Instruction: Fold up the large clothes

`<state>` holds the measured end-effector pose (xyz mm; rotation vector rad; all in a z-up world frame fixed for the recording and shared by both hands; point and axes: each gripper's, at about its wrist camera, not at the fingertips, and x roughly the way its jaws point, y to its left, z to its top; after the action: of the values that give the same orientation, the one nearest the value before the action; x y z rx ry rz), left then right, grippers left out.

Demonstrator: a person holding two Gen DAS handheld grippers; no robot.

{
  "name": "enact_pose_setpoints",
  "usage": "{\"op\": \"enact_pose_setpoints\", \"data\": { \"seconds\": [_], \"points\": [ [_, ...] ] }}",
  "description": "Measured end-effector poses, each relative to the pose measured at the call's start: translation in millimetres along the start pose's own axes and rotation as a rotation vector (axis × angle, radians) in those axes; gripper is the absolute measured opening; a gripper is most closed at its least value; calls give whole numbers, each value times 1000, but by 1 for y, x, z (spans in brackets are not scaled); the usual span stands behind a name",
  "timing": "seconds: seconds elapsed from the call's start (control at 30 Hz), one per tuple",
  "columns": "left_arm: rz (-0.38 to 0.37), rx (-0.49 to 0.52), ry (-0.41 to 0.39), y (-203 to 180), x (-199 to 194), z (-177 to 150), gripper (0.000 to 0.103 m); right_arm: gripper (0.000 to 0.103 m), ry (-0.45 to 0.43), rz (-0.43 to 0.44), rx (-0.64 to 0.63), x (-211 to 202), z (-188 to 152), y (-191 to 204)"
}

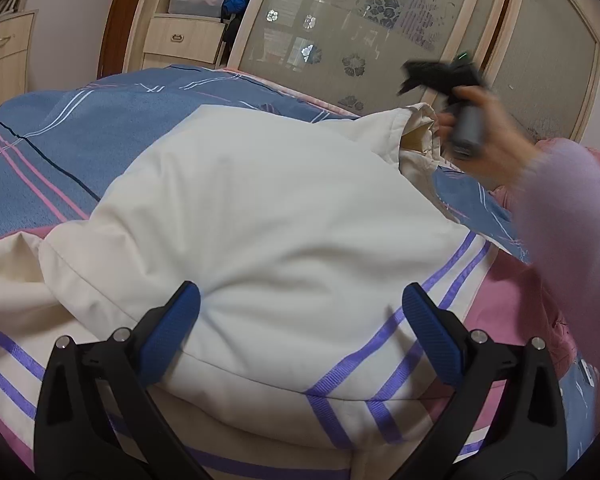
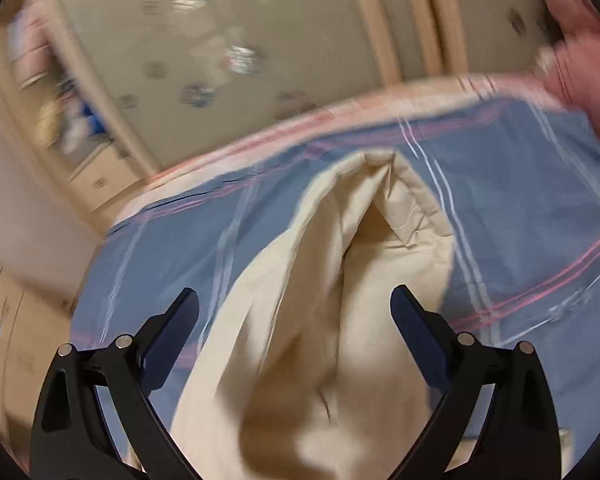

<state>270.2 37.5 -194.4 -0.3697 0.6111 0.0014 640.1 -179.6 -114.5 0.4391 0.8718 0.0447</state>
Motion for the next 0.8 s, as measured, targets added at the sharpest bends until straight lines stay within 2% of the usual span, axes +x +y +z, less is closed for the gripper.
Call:
{"op": "enact_pose_setpoints", "data": {
  "seconds": [0.03, 0.07, 0.13, 0.17, 0.27, 0.37, 0.43, 0.53, 0.6, 0.63, 0.67, 0.73, 0.8],
  "points": [
    [0, 0, 0, 0, 0, 0, 101, 86, 13, -58, 26, 14, -5, -2],
    [2, 1, 0, 0, 0, 0, 101, 42, 26, -144, 9, 24, -13, -1],
    [6, 4, 1, -1, 0, 0, 101, 11, 62, -176, -46, 32, -28, 5],
    [4, 3, -1, 0, 0, -1, 101, 8, 43, -177, -66, 26, -34, 9],
    [-3, -5, -7, 1, -1, -1, 101, 5, -56, -105, -136, -28, -50, 23],
    [-12, -12, -11, 3, -1, -2, 101, 5, -157, 54, -184, -116, -65, 39],
    [-36, -35, -19, 7, -3, -2, 101, 5, -214, 192, -250, -191, -92, 52],
    [-58, -63, -23, 11, -3, -1, 101, 6, -235, 265, -364, -261, -150, 63],
    [-66, -70, -25, 12, -4, 0, 101, 6, -194, 273, -446, -291, -212, 60],
    [-76, -79, -28, 14, -5, 1, 101, 8, -165, 272, -468, -297, -231, 55],
    [-88, -98, -28, 18, -7, 2, 101, 11, -102, 256, -498, -300, -258, 49],
    [-75, -110, 8, 23, -18, 9, 101, 16, 14, 245, -477, -299, -291, 29],
    [-34, -83, 3, 32, -42, 16, 101, 45, 144, 296, -422, -300, -319, 0]
  ]
}}
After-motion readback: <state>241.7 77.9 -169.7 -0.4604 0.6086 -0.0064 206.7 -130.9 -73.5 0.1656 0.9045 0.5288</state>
